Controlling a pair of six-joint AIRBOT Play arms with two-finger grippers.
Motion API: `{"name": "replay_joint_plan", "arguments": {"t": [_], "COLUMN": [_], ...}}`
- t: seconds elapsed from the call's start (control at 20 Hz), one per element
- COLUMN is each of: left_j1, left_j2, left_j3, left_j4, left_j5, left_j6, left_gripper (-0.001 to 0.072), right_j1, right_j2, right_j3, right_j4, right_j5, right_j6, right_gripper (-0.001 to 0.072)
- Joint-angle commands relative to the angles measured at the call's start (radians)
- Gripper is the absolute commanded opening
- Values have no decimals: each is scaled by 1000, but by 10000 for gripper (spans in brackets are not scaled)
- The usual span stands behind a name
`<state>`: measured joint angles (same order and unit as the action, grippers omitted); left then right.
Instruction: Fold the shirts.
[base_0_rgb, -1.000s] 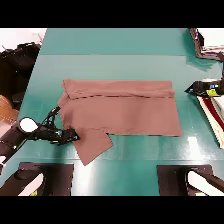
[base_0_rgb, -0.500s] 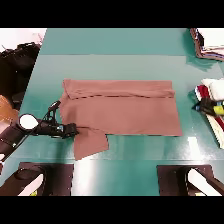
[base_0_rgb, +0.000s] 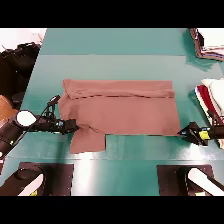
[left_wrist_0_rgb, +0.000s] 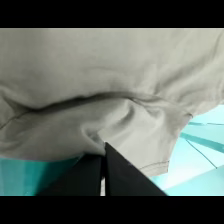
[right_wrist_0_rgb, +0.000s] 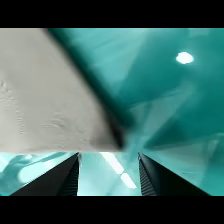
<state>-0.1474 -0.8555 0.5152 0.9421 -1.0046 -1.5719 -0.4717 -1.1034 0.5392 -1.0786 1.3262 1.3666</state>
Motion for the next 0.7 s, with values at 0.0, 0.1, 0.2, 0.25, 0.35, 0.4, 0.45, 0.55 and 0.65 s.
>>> {"name": "replay_joint_plan", "arguments": {"t": [0.0, 0.1, 0.2, 0.25, 0.35, 0.4, 0.45, 0.55, 0.65], "left_j1": [0, 0, 0, 0, 0, 0, 0, 0, 0], "left_j2": [0, 0, 0, 1, 6, 7, 7, 7, 7], "left_j3": [2, 2, 2, 2, 2, 4, 4, 4, 5], "left_j4": [-1, -1, 0, 0, 10, 24, 35, 45, 45], "left_j5": [2, 1, -3, -18, -75, -111, -142, -206, -244], "left_j6": [1, 2, 2, 2, 1, 1, 1, 1, 1], "left_gripper": [27, 28, 27, 26, 25, 25, 25, 24, 24], "right_j1": [71, 126, 167, 181, 201, 204, 204, 204, 201], "right_j2": [-45, -44, -44, -44, -44, -44, -43, -17, 67], "right_j3": [-4, 30, 61, 72, 92, 104, 119, 142, 146], "right_j4": [39, 37, 28, 28, 28, 26, 9, -67, -167], "right_j5": [-98, -119, -119, -113, -77, -51, -18, 53, 107], "right_j6": [-8, -7, -7, -8, -19, -34, -35, -35, -34], "right_gripper": [432, 305, 143, 47, 21, 21, 21, 21, 21]}}
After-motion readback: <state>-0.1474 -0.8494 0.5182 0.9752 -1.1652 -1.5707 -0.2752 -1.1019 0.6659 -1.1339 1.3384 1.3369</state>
